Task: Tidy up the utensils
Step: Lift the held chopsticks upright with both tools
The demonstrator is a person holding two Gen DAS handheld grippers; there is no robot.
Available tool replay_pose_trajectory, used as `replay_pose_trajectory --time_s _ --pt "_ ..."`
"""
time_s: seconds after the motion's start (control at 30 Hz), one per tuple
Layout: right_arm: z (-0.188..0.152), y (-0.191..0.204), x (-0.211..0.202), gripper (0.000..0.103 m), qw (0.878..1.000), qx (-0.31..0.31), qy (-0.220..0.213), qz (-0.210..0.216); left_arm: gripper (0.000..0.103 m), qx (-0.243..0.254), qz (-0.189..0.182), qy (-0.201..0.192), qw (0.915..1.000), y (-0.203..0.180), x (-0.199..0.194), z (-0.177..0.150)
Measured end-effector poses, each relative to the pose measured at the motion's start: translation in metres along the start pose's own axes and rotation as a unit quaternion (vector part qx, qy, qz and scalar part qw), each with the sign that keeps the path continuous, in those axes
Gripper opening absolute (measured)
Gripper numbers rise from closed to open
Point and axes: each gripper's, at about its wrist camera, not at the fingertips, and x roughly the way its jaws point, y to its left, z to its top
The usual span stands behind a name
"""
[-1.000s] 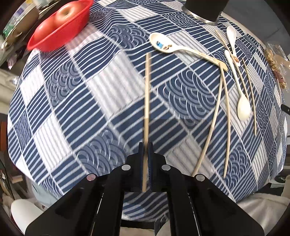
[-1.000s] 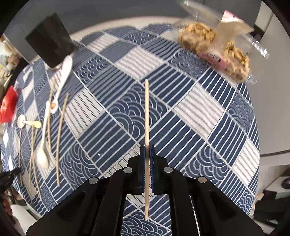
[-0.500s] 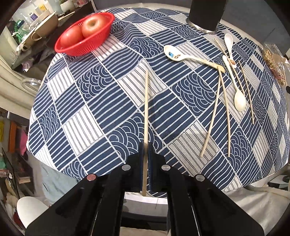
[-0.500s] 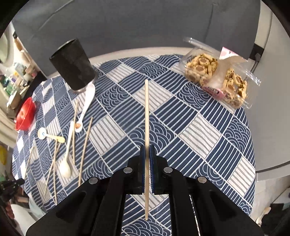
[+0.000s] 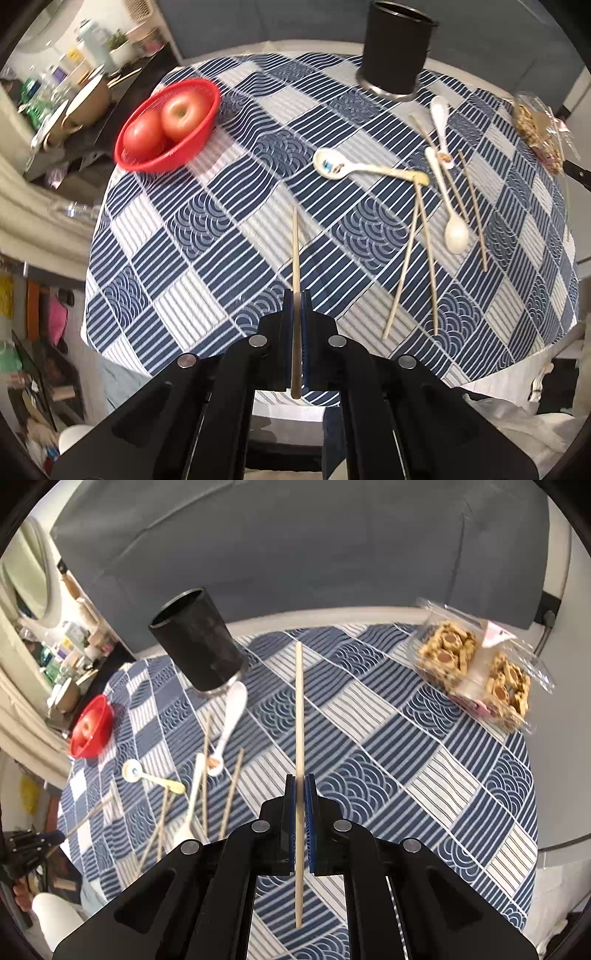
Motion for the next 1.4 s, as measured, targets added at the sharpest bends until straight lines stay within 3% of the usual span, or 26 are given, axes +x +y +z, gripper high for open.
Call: replay_pose_trajectory --time_s 0.37,0.63,0.8,0.87,0.93,1.1,1.4 --pt "0.010 0.045 -0.013 0.005 0.999 0.028 -0.027 0.009 0.003 0.081 -0.033 -0.007 0.9961 0.011 -0.011 0.035" --pt "0.011 0.088 -0.016 0.005 0.998 0.048 -0.045 0.003 0.000 0.139 -0.055 -0.026 0.9884 0.029 -0.025 0.057" --pt "0.005 0.113 -0.017 0.005 0.997 0.058 -0.053 -0.011 0.001 0.170 -0.076 -0.023 0.9822 0.039 -0.012 0.054" --pt "0.000 0.120 -0.016 0.005 0.996 0.065 -0.053 -0.018 0.012 0.185 -0.086 -0.016 0.9787 0.040 -0.004 0.050" --pt "-0.005 0.127 -0.017 0.005 0.996 0.070 -0.055 -0.026 0.033 0.196 -0.098 -0.011 0.9758 0.041 0.003 0.046" --pt "-0.020 0.140 -0.018 0.005 0.994 0.084 -0.060 -0.038 0.044 0.234 -0.114 0.005 0.9655 0.034 0.028 0.032" --pt "-0.041 0.151 -0.031 0.005 0.992 0.092 -0.070 -0.051 0.053 0.267 -0.133 0.036 0.9539 0.012 0.072 0.011"
